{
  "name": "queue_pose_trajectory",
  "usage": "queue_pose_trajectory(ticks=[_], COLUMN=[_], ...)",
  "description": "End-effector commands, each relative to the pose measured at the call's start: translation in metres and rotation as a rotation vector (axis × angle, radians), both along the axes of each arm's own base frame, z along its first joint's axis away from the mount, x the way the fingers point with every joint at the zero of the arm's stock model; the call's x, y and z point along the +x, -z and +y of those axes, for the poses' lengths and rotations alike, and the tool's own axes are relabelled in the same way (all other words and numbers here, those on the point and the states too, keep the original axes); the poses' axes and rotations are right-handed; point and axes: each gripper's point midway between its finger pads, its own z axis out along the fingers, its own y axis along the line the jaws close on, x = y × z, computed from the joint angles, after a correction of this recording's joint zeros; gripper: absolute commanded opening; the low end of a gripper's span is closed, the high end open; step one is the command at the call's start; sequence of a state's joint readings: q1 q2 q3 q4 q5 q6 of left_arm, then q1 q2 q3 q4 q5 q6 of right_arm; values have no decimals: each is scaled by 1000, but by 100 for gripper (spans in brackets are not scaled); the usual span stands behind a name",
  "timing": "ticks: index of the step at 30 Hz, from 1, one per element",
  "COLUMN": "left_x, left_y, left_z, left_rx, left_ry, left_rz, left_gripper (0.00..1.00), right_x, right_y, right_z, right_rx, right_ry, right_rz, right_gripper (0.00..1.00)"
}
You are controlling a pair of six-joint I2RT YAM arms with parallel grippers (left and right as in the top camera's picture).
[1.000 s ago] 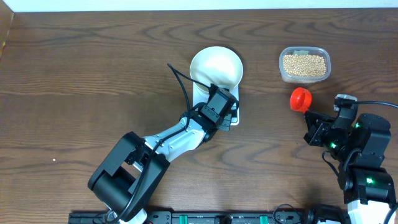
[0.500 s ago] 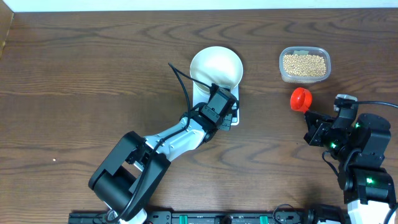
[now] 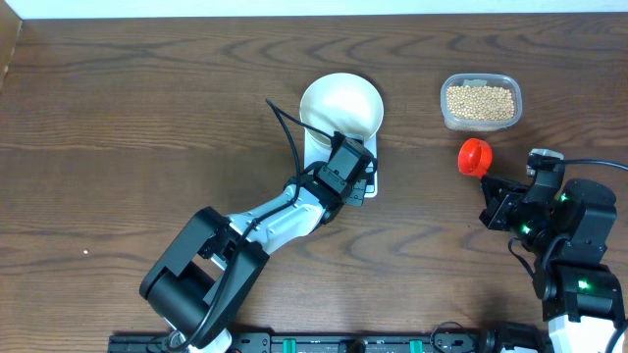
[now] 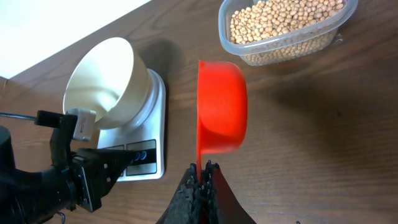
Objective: Scoop item into bowl and weigh 50g on scale
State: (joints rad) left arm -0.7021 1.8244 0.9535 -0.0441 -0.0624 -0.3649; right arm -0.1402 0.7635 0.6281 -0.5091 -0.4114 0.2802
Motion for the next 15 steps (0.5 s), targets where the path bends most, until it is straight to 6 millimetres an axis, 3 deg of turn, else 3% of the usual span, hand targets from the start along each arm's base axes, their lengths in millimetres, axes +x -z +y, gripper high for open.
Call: queue_pose_trajectory(ticks=[1, 6, 15], left_x=[-20, -18, -18], left_y=[39, 40, 40], left_z=[20, 30, 31], left_rx=[93, 134, 133], left_ry=[4, -37, -46], left_rz=[99, 88, 89], left_gripper=[7, 8, 8], right_x=[1, 1, 1], right_y=[-7, -7, -7], right_z=[-2, -2, -2], right_rx=[-13, -13, -14], right_ry=[-1, -1, -1], right_rz=[-20, -19, -19], right_gripper=[1, 1, 1])
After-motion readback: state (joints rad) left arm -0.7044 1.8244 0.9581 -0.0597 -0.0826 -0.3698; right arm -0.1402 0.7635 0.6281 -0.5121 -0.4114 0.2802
